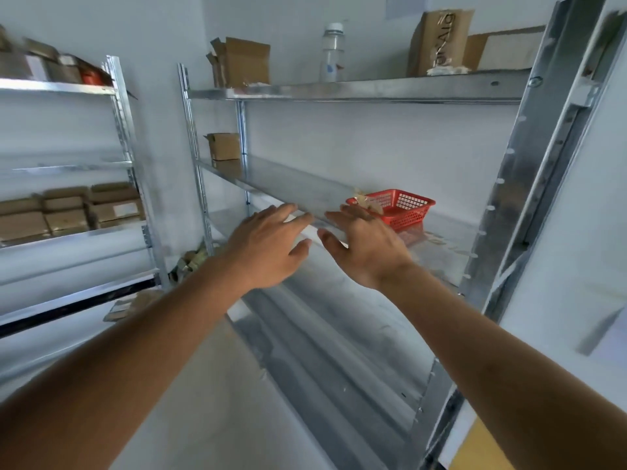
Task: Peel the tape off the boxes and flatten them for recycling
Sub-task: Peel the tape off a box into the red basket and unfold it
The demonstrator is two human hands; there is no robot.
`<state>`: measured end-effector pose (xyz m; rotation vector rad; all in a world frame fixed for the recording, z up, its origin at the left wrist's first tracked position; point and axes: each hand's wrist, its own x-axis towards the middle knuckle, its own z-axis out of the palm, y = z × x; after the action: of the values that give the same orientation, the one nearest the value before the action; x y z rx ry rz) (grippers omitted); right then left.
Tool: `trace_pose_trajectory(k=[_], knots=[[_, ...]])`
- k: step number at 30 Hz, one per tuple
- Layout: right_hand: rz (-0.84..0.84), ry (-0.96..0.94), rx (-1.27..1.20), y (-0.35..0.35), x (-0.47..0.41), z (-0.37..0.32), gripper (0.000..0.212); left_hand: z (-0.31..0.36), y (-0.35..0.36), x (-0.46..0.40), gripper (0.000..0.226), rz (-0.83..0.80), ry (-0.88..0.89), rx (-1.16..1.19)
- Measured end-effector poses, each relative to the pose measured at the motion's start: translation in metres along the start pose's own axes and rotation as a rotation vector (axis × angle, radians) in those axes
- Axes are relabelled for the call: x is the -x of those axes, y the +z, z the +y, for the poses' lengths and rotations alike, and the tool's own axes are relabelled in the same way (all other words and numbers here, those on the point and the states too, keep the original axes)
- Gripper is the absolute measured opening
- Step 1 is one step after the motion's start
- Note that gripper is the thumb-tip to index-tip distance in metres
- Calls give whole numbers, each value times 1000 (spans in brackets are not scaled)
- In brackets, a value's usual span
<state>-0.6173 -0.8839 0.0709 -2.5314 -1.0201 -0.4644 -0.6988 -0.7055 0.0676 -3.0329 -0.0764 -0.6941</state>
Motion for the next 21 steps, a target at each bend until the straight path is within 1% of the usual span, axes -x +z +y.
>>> trace_pose_trajectory(k=[6,15,21], knots=[[-6,-50,-73,47,-89,-21,51,-90,28,-45,57,6,-35,-5],[-9,-94,-60,123,-257,-12,51,-219,82,-160,59,10,-117,-11],[-7,-117,-51,174,-355,-21,51,-304,117,-224,57,22,-116,6]])
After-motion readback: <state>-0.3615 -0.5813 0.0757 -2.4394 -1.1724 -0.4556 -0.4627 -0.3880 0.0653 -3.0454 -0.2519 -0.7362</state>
